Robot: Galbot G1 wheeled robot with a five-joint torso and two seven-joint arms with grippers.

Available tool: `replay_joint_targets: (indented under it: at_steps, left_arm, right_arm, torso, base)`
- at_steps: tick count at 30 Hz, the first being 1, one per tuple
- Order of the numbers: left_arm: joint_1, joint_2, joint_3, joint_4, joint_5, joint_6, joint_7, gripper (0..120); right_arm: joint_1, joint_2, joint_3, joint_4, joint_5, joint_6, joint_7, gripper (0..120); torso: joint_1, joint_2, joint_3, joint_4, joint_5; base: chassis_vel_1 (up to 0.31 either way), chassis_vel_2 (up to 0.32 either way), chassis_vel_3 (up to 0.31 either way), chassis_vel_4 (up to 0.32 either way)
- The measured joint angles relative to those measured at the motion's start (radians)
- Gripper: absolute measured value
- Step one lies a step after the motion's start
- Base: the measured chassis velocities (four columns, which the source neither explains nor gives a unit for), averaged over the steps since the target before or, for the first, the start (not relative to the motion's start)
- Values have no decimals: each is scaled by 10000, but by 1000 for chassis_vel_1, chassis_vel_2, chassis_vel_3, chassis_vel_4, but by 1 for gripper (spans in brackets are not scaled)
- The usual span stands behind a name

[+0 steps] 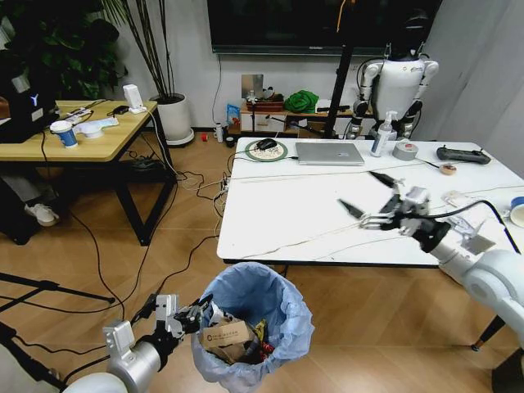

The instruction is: Pick up the trash bin and place the trash from the table into it.

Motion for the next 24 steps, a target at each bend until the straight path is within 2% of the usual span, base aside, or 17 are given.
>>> replay_joint_targets:
  at_steps: [1,7,8,12,14,20,24]
  left_arm:
    - [0,0,0,0,0,0,0,0]
    - [255,-294,-28,44,443,-127,196,0]
    - [255,-294,-28,44,443,-127,196,0]
    - [292,-415,-61,58,547,-172,225,0]
    - [326,-531,-48,52,626,-185,246,0]
    - [380,-737,1,48,777,-227,309,0]
    - [393,-801,-3,70,790,-252,319,0]
  right_arm:
    - [0,0,0,0,0,0,0,100]
    - [-1302,1769,1284,-716,-393,494,-372,100]
    - [-1302,1769,1284,-716,-393,494,-372,100]
    - [-2051,2589,1766,-1046,-922,847,-630,100]
    - [-2585,3222,1922,-1580,-1129,1198,-974,100]
    - [-3130,4139,2172,-2247,-1257,1628,-1701,100]
    - [-3200,4329,2193,-2303,-1196,1661,-1785,100]
  torso:
    - [0,0,0,0,0]
    - [0,0,0,0,0]
    - [0,0,0,0,0]
    - [0,1,0,0,-5]
    - [0,1,0,-3,1]
    - [0,2,-1,-4,-1]
    - [0,2,-1,-1,-3]
  base:
    - [0,0,0,0]
    - [0,0,0,0]
    - [0,0,0,0]
    - [0,0,0,0]
    - [0,0,0,0]
    - [0,0,0,0]
    - [0,0,0,0]
